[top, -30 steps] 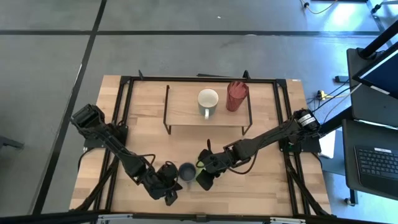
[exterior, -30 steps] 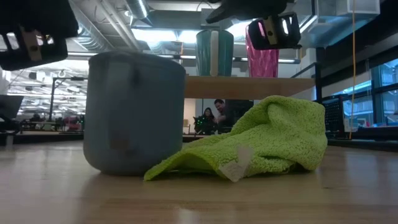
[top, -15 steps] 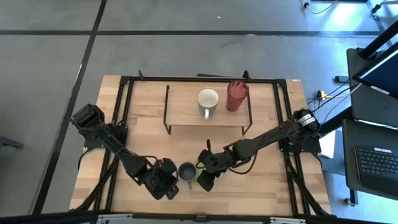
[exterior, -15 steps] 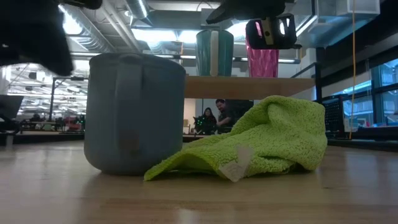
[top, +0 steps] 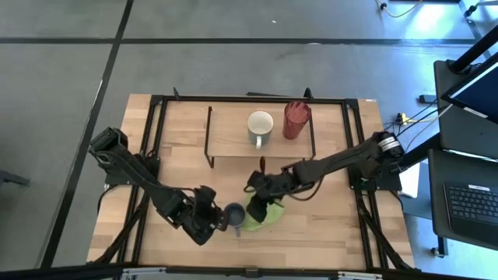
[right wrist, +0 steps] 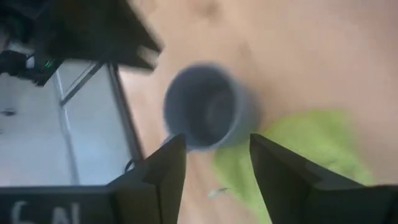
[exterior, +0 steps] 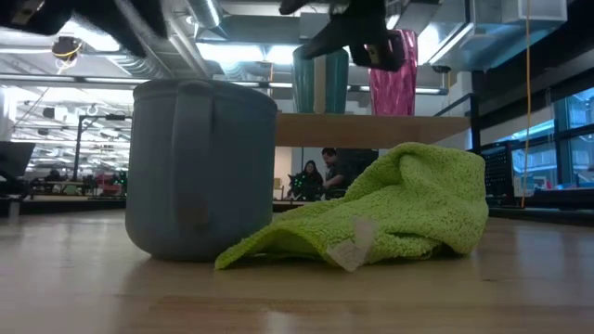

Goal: Stack small to large cups/mugs on shelf
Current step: Put the gray mug on the shelf

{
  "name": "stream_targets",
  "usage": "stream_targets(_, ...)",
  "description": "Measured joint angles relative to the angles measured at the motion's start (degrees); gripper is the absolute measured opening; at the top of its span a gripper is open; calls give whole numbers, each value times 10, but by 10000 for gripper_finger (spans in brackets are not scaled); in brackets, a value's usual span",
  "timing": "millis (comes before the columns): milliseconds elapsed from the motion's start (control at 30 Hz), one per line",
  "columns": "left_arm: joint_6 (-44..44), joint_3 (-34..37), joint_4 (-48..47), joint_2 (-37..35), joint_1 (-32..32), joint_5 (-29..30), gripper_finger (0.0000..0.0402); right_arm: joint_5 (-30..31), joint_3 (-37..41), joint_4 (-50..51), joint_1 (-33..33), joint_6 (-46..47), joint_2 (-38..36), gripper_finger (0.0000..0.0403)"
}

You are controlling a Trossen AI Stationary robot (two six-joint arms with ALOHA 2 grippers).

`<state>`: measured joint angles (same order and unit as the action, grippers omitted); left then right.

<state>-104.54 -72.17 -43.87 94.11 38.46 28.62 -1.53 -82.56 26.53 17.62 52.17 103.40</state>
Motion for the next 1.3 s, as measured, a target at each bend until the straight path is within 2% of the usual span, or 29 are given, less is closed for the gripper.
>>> stream_targets(133, -44, -11, -1, 1, -9, 3, 86, 54, 0, 54, -16, -45, -45, 181)
stream_targets(267, -92, -11, 0, 15, -16, -44, 87, 113, -1, 144, -29, -79, -88, 181)
stream_targets(400, -139, -25, -10, 29, -14, -57, 87, 164, -1, 217, -32, -103, -124, 181)
stream_targets(533, -162, -57, -24, 45, -20, -63, 88, 190, -1, 247, -32, -109, -148, 181)
stream_targets(800, -178, -113, -49, 110, -43, -137, 88, 229, 0, 270, -31, -110, -170, 181)
stream_targets(1067, -211, -151, -125, 116, -36, -133, 89, 223, 0, 246, -9, -151, -193, 181)
stream_targets(1300, -213, -154, -130, 115, -35, -146, 89, 110, 0, 157, 43, -205, -201, 182)
